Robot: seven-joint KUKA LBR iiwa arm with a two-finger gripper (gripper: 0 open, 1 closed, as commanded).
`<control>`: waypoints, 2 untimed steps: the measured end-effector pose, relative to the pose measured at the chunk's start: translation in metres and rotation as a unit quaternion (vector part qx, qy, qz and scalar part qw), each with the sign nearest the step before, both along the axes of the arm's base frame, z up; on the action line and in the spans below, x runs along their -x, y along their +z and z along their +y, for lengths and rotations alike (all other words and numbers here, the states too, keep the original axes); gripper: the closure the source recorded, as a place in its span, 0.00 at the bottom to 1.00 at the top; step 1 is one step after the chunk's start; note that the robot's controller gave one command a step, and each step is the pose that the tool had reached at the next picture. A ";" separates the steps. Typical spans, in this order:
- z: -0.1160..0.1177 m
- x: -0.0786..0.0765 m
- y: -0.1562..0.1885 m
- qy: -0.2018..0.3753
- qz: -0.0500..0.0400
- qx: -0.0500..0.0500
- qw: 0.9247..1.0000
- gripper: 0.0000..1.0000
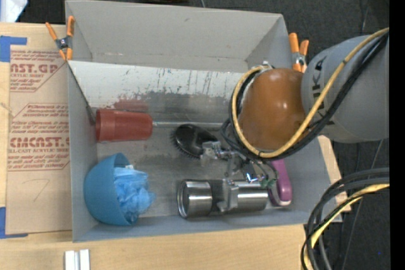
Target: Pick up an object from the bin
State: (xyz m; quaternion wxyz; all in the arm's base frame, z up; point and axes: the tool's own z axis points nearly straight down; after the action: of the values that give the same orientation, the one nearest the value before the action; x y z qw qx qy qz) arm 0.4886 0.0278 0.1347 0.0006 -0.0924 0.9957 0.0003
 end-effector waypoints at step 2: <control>-0.010 0.007 -0.035 0.056 0.003 -0.001 0.998 0.00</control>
Offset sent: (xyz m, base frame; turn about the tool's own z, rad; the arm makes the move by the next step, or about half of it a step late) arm -0.0081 -0.0108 -0.0347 -0.1116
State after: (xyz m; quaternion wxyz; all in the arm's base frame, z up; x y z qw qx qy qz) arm 0.4812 0.0183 0.0998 -0.0018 -0.1480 0.9890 0.0019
